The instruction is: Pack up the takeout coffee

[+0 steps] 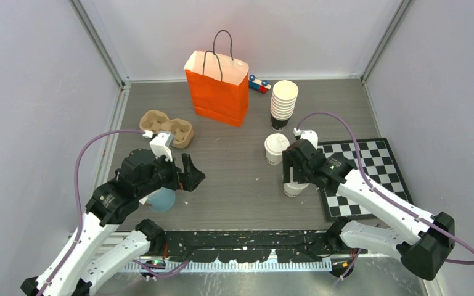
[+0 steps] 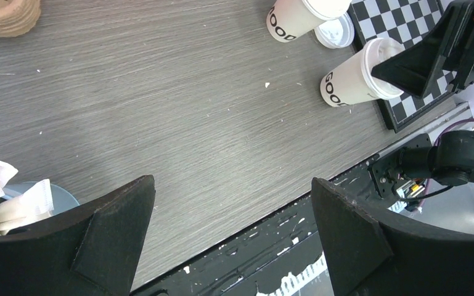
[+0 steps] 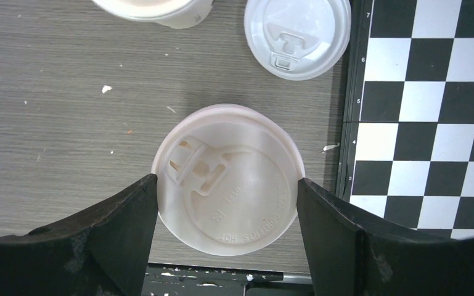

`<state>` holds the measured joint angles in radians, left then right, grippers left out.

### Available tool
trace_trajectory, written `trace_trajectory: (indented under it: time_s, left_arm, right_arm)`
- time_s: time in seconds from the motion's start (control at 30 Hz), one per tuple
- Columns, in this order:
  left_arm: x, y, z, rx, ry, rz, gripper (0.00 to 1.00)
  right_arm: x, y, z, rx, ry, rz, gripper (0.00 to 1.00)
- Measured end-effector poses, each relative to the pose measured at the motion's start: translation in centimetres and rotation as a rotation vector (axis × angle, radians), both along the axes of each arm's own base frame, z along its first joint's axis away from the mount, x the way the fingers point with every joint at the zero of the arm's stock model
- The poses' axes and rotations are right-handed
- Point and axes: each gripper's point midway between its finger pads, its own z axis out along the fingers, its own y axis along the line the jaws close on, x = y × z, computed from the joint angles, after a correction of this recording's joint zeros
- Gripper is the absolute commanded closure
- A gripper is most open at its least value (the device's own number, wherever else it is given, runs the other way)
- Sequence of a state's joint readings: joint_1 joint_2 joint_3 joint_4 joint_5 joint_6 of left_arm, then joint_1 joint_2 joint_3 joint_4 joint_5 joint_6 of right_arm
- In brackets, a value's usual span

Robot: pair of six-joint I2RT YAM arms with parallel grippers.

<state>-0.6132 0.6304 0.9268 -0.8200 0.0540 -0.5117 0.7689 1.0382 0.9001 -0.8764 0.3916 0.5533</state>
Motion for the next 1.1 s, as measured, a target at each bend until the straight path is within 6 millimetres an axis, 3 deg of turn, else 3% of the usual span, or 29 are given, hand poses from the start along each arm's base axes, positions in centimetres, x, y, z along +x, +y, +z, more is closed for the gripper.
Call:
trace_trajectory:
  time_s: [0.17, 0.37, 0.6, 1.1]
  left_arm:
    - [0.1, -0.1, -0.2, 0.005, 0.009, -0.003, 0.00]
    - [0.1, -0.3, -0.8, 0.010, 0.022, -0.008, 0.00]
    - [0.2, -0.3, -0.9, 0.013, 0.026, -0.009, 0.00]
    - [1.6, -0.7, -1.4, 0.097, 0.041, -0.025, 0.00]
  right_arm:
    - [0.4, -0.8, -0.8, -0.004, 0.035, -0.027, 0.20]
    - [1.2, -0.6, -1.3, -0.006, 0.044, -0.033, 0.04]
    - [1.0, -1.0, -0.9, -0.026, 0.065, -0.039, 0.03]
    - [1.8, -0.4, 6.5, 0.042, -0.029, -0.023, 0.05]
